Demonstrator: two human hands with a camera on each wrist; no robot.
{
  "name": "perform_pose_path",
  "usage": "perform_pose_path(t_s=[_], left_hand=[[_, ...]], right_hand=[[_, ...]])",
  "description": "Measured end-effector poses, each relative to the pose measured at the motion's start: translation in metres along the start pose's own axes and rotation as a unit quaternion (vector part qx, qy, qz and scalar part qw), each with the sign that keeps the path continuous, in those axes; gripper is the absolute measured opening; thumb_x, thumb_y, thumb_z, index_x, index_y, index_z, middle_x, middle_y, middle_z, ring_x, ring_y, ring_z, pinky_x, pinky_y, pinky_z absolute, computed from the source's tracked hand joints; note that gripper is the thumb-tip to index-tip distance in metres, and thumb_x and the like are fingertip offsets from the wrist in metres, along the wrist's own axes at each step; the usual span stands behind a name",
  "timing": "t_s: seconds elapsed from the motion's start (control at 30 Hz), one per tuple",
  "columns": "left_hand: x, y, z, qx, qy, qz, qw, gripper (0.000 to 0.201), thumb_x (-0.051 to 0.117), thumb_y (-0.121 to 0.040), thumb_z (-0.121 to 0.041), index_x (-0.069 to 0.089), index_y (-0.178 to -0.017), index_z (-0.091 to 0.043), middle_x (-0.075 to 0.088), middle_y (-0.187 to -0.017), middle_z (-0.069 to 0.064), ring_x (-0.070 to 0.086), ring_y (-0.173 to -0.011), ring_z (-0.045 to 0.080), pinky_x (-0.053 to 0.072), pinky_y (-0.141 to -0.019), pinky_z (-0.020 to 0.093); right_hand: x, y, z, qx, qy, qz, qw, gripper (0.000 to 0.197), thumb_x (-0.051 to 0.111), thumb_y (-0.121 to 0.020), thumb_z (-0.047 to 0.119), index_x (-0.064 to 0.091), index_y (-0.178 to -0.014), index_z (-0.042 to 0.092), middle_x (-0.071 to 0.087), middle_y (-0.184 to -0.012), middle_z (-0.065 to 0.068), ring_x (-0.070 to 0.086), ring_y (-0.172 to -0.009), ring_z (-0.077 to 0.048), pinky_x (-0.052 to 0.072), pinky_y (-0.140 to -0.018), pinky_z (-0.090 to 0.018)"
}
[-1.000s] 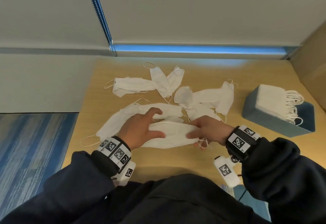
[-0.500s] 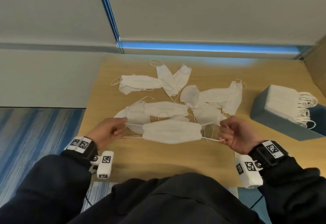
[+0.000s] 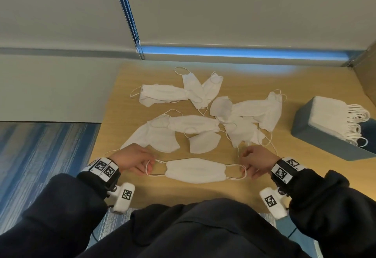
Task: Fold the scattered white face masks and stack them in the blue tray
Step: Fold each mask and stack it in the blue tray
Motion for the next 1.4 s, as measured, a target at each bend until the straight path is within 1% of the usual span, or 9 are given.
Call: perform_pose_path(t_s=[0.17,0.23,0.33,0.6,0.73,0.9,1.1,1.3,1.4], left_hand=[[-0.055,0.004,-0.036,0.076,-0.239,-0.234,0.939,0.023,0.071,-0.089,-0.039,0.077,-0.077,-0.020,0.075,-0.069,-0.002,0.073,-0.064,0.018,0.061,-0.069,0.034],[-0.069,0.004,-0.044,0.090,-0.301,-0.305,0.899,0.016,0.072,-0.085,-0.041,0.074,-0.091,-0.026,0.075,-0.089,-0.001,0.069,-0.080,0.020,0.059,-0.075,0.036],[-0.066,-0.012,-0.035,0.052,-0.363,-0.273,0.889,0.059,0.083,-0.076,-0.039,0.060,-0.128,-0.022,0.060,-0.122,0.006,0.061,-0.108,0.028,0.052,-0.087,0.038],[-0.074,-0.019,-0.006,0.023,-0.168,-0.304,0.938,0.070,0.088,-0.073,-0.026,0.056,-0.135,-0.016,0.067,-0.126,0.011,0.064,-0.110,0.030,0.052,-0.086,0.036],[-0.096,-0.002,-0.001,0.040,-0.128,-0.349,0.927,0.025,0.073,-0.089,-0.035,0.071,-0.100,-0.013,0.073,-0.104,0.013,0.061,-0.084,0.025,0.044,-0.068,0.030],[-0.122,0.041,-0.026,0.121,-0.005,-0.411,0.904,0.033,0.063,-0.097,-0.032,0.069,-0.124,-0.014,0.071,-0.110,0.010,0.065,-0.100,0.030,0.053,-0.085,0.040],[-0.085,0.078,-0.115,0.309,0.149,-0.247,0.906,0.021,0.068,-0.095,-0.012,0.076,-0.107,-0.026,0.078,-0.104,-0.004,0.072,-0.098,0.018,0.056,-0.088,0.039],[-0.040,0.084,-0.176,0.388,-0.012,-0.132,0.912,0.008,0.076,-0.089,-0.026,0.077,-0.096,-0.021,0.075,-0.102,-0.006,0.070,-0.097,0.018,0.049,-0.088,0.033],[-0.017,0.072,-0.187,0.407,-0.138,-0.071,0.900,0.007,0.076,-0.090,-0.030,0.074,-0.096,-0.026,0.059,-0.131,-0.021,0.052,-0.125,-0.004,0.035,-0.103,0.011]], right_hand=[[-0.021,0.003,0.084,-0.168,0.158,-0.147,0.962,0.007,0.066,-0.090,0.032,0.065,-0.093,0.026,0.073,-0.081,0.005,0.070,-0.074,-0.015,0.053,-0.064,-0.027],[-0.011,-0.008,0.122,-0.237,0.151,-0.161,0.946,0.010,0.063,-0.093,0.028,0.065,-0.102,0.025,0.071,-0.087,0.004,0.067,-0.080,-0.015,0.045,-0.063,-0.024],[0.010,-0.041,0.164,-0.278,0.206,-0.161,0.924,0.027,0.062,-0.095,0.025,0.062,-0.122,0.019,0.068,-0.112,-0.003,0.063,-0.102,-0.022,0.047,-0.081,-0.030],[0.031,-0.092,0.182,-0.176,0.434,-0.131,0.874,0.062,0.074,-0.081,0.024,0.042,-0.135,0.027,0.052,-0.125,-0.006,0.061,-0.101,-0.029,0.053,-0.089,-0.043],[0.014,-0.085,0.183,-0.185,0.389,-0.111,0.896,0.047,0.075,-0.081,0.024,0.062,-0.126,0.027,0.066,-0.115,-0.004,0.063,-0.098,-0.025,0.054,-0.084,-0.034],[-0.037,-0.040,0.192,-0.256,0.176,-0.148,0.939,0.024,0.072,-0.090,0.033,0.073,-0.105,0.015,0.071,-0.104,-0.009,0.065,-0.096,-0.030,0.053,-0.083,-0.042],[-0.054,0.020,0.186,-0.243,-0.031,-0.005,0.970,0.028,0.067,-0.096,0.014,0.063,-0.123,0.020,0.072,-0.104,-0.010,0.075,-0.081,-0.032,0.061,-0.051,-0.042],[-0.047,0.050,0.176,-0.279,0.011,0.013,0.960,0.024,0.075,-0.082,-0.002,0.071,-0.090,0.021,0.072,-0.073,0.011,0.064,-0.064,-0.010,0.053,-0.056,-0.024],[-0.036,0.056,0.167,-0.292,-0.014,0.039,0.955,0.020,0.068,-0.085,-0.008,0.077,-0.098,0.004,0.078,-0.087,-0.008,0.068,-0.070,-0.011,0.056,-0.065,-0.023]])
Point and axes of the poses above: each hand's wrist, its own y-axis away from the middle knuckle, its own x-axis out of the palm, z = x × y, the point moved 6 cm from there along -y, towards the middle knuckle
